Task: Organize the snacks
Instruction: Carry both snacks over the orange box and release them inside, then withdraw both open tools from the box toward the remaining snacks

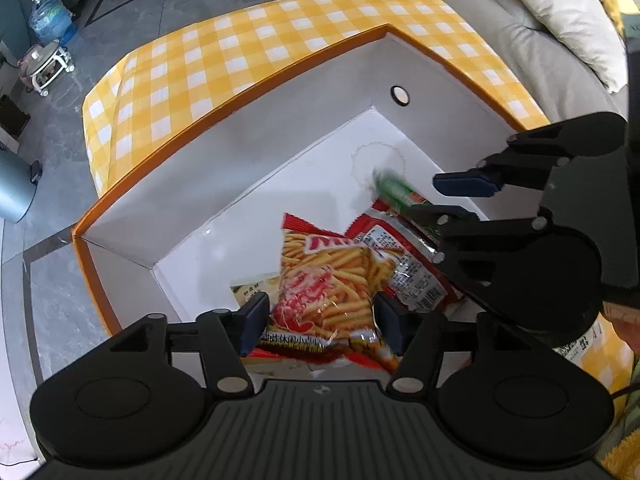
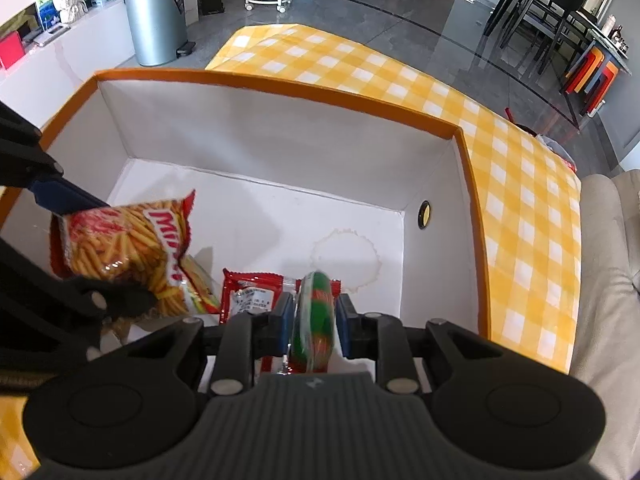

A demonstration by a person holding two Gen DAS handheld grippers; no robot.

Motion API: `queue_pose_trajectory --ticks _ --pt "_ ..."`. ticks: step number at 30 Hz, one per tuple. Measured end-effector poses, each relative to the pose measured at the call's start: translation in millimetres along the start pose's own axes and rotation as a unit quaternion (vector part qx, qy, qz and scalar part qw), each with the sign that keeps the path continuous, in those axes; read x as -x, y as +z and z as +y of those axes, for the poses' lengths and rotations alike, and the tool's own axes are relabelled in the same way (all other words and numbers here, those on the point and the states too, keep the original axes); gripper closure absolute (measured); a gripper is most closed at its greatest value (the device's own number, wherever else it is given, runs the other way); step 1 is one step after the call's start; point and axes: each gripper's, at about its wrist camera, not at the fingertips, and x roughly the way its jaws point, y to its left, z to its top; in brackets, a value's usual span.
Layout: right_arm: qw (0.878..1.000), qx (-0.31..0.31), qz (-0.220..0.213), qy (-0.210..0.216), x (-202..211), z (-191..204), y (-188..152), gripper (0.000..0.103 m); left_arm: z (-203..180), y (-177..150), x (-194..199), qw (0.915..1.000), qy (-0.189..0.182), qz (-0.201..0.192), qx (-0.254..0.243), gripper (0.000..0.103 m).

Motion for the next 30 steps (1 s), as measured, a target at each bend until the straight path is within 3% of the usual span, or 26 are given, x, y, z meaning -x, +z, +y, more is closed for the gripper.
queue_pose_trajectory --ticks 4,8,17,30 --pt "1.000 0.001 -0.006 -0.001 7 1 2 0.083 -4 -5 5 1.0000 0.002 -0.002 -0.008 0.023" --pt "1.000 -0.005 -0.014 0.001 16 1 2 0.066 -5 -10 13 0.9999 -0.004 -0.006 -0.009 0.021" --pt "0.998 -0.031 -0.045 -0.010 48 -4 -1 0.043 -5 -24 42 0.9992 -0.002 -0.039 0.005 0.018" --pt "0.988 -0.098 -0.114 -0.024 122 -5 -39 0.031 -15 -63 96 0.9937 -0.002 -0.111 0.015 0.018"
